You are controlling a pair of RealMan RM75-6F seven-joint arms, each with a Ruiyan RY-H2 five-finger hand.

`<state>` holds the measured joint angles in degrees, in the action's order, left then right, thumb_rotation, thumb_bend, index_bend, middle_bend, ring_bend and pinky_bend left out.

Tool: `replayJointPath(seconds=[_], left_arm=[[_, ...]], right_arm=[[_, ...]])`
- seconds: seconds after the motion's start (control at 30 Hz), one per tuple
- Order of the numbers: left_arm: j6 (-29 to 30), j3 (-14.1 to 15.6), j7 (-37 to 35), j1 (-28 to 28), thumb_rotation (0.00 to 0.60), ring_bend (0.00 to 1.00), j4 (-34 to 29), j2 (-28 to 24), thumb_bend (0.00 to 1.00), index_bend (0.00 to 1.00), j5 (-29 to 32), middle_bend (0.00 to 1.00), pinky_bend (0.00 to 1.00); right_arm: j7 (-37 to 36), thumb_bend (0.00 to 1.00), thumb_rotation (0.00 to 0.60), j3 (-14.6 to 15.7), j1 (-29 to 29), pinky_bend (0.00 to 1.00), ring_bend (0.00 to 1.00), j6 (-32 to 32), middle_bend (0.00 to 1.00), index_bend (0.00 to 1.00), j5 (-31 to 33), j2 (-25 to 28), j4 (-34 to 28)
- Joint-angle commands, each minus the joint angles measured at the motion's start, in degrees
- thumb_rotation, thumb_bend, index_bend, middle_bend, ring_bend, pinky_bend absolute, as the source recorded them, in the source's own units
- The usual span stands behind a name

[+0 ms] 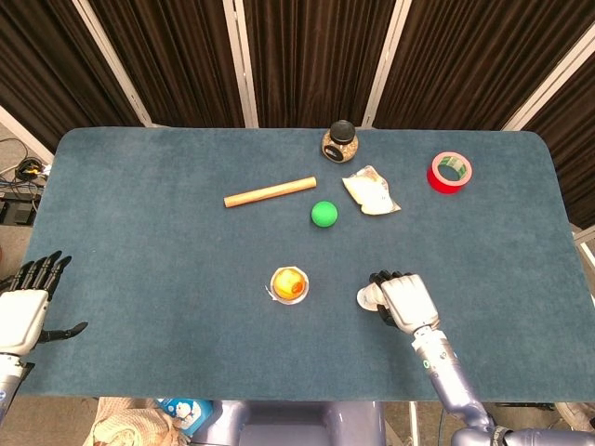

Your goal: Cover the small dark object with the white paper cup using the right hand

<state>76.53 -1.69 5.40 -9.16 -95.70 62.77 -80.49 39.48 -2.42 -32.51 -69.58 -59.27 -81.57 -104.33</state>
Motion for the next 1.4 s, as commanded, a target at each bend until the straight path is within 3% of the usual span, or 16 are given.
replayJointPath(seconds=[0.03, 0.13, 0.27, 0.37, 0.57, 0.83, 1.07, 1.4], left_arm=[[-0.04, 0.00, -0.20, -0.02, 0.600, 0.00, -0.04, -0.06, 0.00, 0.00, -0.02, 0.00, 0.01], [-0.06, 0.02, -0.32, -0.05, 0.600, 0.00, -0.02, -0.08, 0.00, 0.00, -0.11, 0.00, 0.01], [-0.16, 0.08, -0.40, -0.08, 0.600, 0.00, -0.10, -0.08, 0.00, 0.00, -0.12, 0.00, 0.01], [-0.11, 0.09, -0.33, -0.08, 0.600, 0.00, -0.19, -0.10, 0.00, 0.00, -0.14, 0.00, 0.01], [0.09, 0.09, -0.42, 0.00, 0.600, 0.00, -0.27, -0.13, 0.00, 0.00, -0.18, 0.00, 0.01], [0.87, 0.10, -1.27, 0.11, 0.600, 0.00, 0.03, 0.03, 0.00, 0.00, -1.16, 0.00, 0.01], [2.72, 0.29, -2.57, 0.48, 0.600, 0.00, 1.16, 0.81, 0.00, 0.00, -3.36, 0.00, 0.01], [5.81, 0.52, -2.55, 0.97, 0.600, 0.00, 3.62, 2.27, 0.00, 0.00, -6.72, 0.00, 0.01]], right_arm=[[1.15, 0.56, 0.600, 0.32, -0.09, 0.44, 0.37, 0.30, 0.35, 0.43, 0.38, -0.56, 1.16], [3.49, 0.56, 0.600, 0.84, -0.29, 0.32, 0.25, 0.52, 0.22, 0.18, 1.23, -0.29, 1.35], [6.18, 0.48, 0.600, 1.34, -0.28, 0.19, 0.09, 0.20, 0.05, 0.00, 2.51, 0.56, 0.30], [8.10, 0.42, 0.600, 1.45, -0.30, 0.14, 0.01, -0.20, 0.00, 0.00, 4.04, 1.59, -1.81], [8.61, 0.41, 0.600, 2.08, 0.80, 0.14, 0.00, -2.58, 0.00, 0.00, 2.79, 4.53, -5.45], [2.23, 0.41, 0.600, 4.26, 5.59, 0.14, 0.00, -8.39, 0.00, 0.00, -5.92, 12.02, -7.99], [-13.15, 0.41, 0.600, 9.04, 15.26, 0.09, 0.00, -20.20, 0.00, 0.00, -21.49, 17.15, 0.43], [-26.02, 0.41, 0.600, 10.31, 24.97, 0.06, 0.00, -28.48, 0.00, 0.00, -26.18, 15.81, 9.81]])
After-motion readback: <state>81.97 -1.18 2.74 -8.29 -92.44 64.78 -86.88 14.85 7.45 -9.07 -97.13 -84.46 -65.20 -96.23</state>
